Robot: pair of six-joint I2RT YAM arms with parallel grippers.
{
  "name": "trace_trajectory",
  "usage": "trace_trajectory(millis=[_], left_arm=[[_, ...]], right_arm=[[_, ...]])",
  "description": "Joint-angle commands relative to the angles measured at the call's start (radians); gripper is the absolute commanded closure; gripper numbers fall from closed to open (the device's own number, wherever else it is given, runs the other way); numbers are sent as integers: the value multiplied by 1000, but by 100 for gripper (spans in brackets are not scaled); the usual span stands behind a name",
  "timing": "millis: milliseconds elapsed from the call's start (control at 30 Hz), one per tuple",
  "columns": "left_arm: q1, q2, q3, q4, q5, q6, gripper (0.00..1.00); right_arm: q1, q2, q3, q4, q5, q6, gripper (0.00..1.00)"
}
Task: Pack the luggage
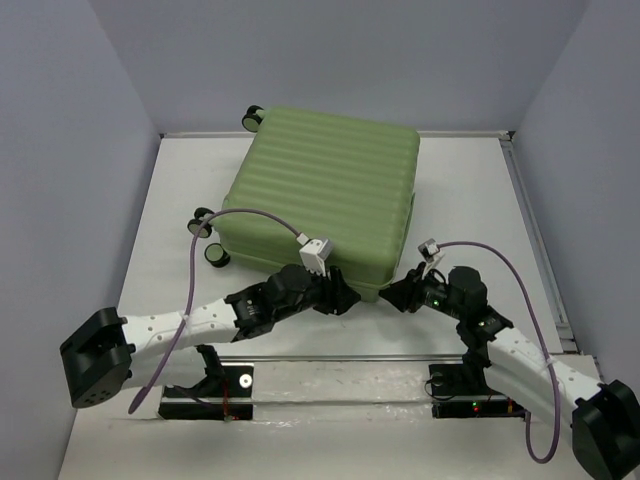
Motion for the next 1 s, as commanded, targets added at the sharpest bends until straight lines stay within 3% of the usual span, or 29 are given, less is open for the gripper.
trace_trajectory(millis=[0,33,67,133,267,367,467,600,667,767,867,967], left_arm=[[-9,24,55,100,-61,13,43],[-11,35,57,100,-67,18,43],[-11,41,60,100,-74,21,43],[-11,58,71,102,-90,23,44],[-11,102,95,117,-138,30,44],[-11,125,121,152,-215,18,44],[-9,166,164,162,-241,35,44],[-8,211,241,158,-276,63,44],[-5,234,279,160,-267,72,45],[-5,262,315,161,-241,73,45],[-3,257,316,157,-227,66,45],[6,143,301,96,-245,66,44]], right_arm=[[9,31,25,169,33,-47,71],[9,42,32,179,30,-47,75],[9,51,32,188,24,-44,85],[32,56,30,196,31,-26,93],[112,0,42,108,83,-6,93],[176,-77,94,-174,203,2,93],[217,-135,101,-302,214,77,93],[343,-153,98,-373,220,191,93],[481,-116,134,-405,282,229,93],[664,1,211,-393,390,263,93],[715,171,301,-229,534,258,93],[715,255,317,-105,687,296,93]])
